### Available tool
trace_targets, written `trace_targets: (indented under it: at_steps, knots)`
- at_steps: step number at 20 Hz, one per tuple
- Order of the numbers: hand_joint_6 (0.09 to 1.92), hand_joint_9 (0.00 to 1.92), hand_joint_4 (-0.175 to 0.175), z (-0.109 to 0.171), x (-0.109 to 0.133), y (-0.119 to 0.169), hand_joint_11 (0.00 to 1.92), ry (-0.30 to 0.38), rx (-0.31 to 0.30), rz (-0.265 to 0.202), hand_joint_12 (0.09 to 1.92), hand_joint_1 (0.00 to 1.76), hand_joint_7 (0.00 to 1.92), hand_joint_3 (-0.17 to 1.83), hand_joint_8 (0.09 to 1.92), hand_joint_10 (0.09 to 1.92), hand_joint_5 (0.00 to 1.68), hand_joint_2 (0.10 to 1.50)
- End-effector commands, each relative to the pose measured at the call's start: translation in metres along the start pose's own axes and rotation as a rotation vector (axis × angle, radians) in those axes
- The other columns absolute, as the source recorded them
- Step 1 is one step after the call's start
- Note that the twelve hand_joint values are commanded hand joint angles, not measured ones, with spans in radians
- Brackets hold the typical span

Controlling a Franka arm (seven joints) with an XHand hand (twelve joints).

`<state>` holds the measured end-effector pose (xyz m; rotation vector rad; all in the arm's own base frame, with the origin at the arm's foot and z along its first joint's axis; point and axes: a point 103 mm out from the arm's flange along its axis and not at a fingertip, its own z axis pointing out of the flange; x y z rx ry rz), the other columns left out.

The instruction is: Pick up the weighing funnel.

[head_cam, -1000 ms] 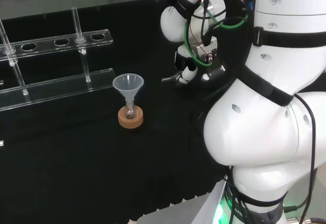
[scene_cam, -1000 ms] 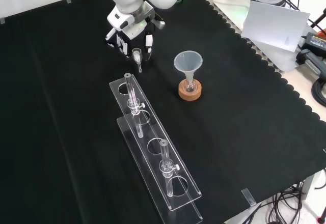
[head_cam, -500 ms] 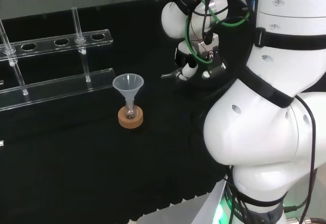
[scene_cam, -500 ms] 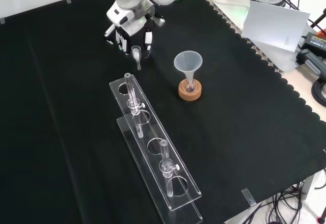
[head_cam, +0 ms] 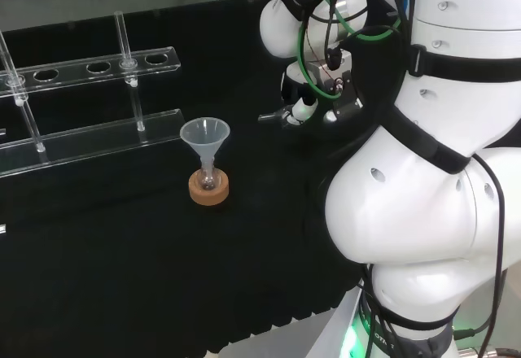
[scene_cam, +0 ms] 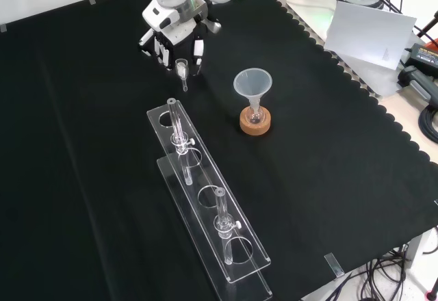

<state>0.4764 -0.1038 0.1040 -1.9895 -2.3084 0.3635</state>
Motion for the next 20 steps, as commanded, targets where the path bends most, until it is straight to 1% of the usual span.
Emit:
trace_targets:
  at_steps: [1, 3, 5, 8, 10, 12, 18, 20]
  knots:
    - [0.43, 1.18, 0.175, -0.011, -0.001, -0.002, 0.20, 0.008, -0.022, 0.006, 1.53, 1.10, 1.57, 0.21, 0.17, 0.16, 1.32, 0.87]
    - [0.43, 1.18, 0.175, -0.019, -0.003, -0.005, 0.20, 0.013, -0.034, 0.018, 1.53, 1.10, 1.57, 0.21, 0.16, 0.16, 1.32, 0.87]
    - [0.43, 1.18, 0.175, -0.026, -0.004, -0.009, 0.20, 0.012, -0.046, 0.019, 1.53, 1.10, 1.57, 0.21, 0.16, 0.16, 1.32, 0.87]
    - [0.43, 1.18, 0.175, -0.036, -0.004, -0.013, 0.20, 0.016, -0.059, 0.033, 1.53, 1.10, 1.57, 0.21, 0.16, 0.16, 1.32, 0.86]
    - [0.43, 1.18, 0.175, -0.043, -0.013, -0.019, 0.20, 0.018, -0.065, 0.031, 1.53, 1.10, 1.57, 0.21, 0.16, 0.16, 1.32, 0.86]
    - [0.43, 1.18, 0.175, -0.049, -0.013, -0.022, 0.20, 0.015, -0.071, 0.038, 1.53, 1.10, 1.57, 0.21, 0.16, 0.16, 1.32, 0.86]
    - [0.43, 1.18, 0.175, -0.061, 0.009, -0.020, 0.19, 0.020, -0.093, 0.056, 1.53, 1.10, 1.57, 0.22, 0.16, 0.16, 1.33, 0.86]
    - [0.43, 1.18, 0.175, -0.064, 0.012, -0.020, 0.19, 0.031, -0.099, 0.063, 1.53, 1.10, 1.58, 0.22, 0.16, 0.15, 1.33, 0.86]
